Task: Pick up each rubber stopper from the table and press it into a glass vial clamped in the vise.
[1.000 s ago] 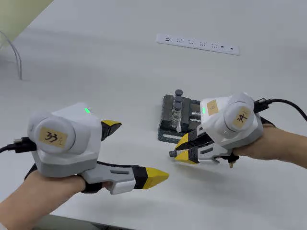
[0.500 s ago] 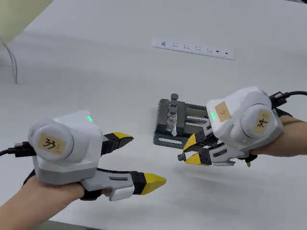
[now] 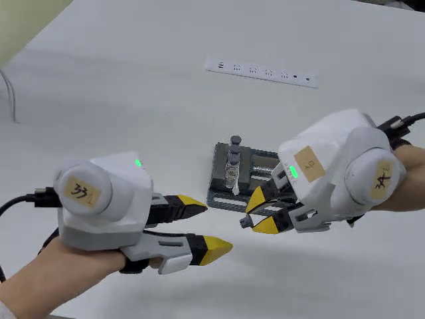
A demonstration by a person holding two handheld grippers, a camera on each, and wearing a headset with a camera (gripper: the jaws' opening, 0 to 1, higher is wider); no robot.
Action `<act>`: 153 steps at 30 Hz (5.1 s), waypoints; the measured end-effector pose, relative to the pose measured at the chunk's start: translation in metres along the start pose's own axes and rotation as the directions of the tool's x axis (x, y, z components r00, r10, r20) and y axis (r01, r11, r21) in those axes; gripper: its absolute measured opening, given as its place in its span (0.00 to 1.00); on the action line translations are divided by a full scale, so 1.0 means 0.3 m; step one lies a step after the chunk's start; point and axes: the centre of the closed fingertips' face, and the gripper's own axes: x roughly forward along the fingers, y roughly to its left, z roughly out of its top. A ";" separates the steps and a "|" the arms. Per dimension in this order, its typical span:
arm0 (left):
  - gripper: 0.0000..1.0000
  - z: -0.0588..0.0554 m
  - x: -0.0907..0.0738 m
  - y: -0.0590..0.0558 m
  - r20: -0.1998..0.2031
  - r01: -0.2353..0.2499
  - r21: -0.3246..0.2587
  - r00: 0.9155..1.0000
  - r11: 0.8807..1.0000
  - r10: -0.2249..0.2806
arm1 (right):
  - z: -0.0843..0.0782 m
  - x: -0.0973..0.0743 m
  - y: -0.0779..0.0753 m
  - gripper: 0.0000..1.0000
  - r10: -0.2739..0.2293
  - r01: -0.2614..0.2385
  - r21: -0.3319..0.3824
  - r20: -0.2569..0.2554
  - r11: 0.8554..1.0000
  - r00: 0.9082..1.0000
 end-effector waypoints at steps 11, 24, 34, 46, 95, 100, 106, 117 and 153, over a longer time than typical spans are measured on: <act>0.15 0.020 0.042 -0.050 -0.041 0.061 0.099 0.998 0.993 -0.057 | 0.019 -0.006 0.008 0.06 0.046 -0.048 -0.081 -0.032 0.996 0.998; 0.08 0.018 0.060 -0.054 -0.068 0.075 0.170 0.996 0.983 -0.064 | 0.027 0.001 0.023 0.06 0.090 -0.096 -0.119 -0.060 0.988 0.994; 0.05 0.010 0.065 -0.051 -0.080 0.090 0.160 0.994 0.983 -0.078 | 0.038 -0.001 0.020 0.06 0.105 -0.112 -0.127 -0.062 0.986 0.993; 0.05 0.006 0.068 -0.065 -0.091 0.109 0.145 0.991 0.983 -0.096 | 0.042 -0.005 0.033 0.06 0.127 -0.133 -0.105 -0.068 0.986 0.990; 0.03 0.184 0.036 -0.053 0.223 -0.089 0.272 0.974 0.958 0.027 | 0.061 -0.135 -0.066 0.08 0.037 -0.068 0.271 0.119 0.960 0.992; 0.03 0.186 0.034 -0.061 0.221 -0.083 0.296 0.975 0.952 0.016 | 0.066 -0.139 -0.059 0.08 0.046 -0.080 0.275 0.127 0.958 0.991; 0.03 0.188 0.033 -0.064 0.222 -0.080 0.292 0.975 0.953 0.014 | 0.067 -0.144 -0.057 0.08 0.046 -0.078 0.268 0.122 0.960 0.991; 0.03 0.188 0.028 -0.061 0.215 -0.064 0.283 0.977 0.957 0.002 | 0.073 -0.146 -0.062 0.08 0.043 -0.061 0.190 0.096 0.980 0.994; 0.05 0.172 0.032 -0.044 0.225 -0.076 0.232 0.974 0.970 0.023 | 0.065 -0.128 -0.069 0.07 0.085 -0.092 0.161 0.047 0.983 0.995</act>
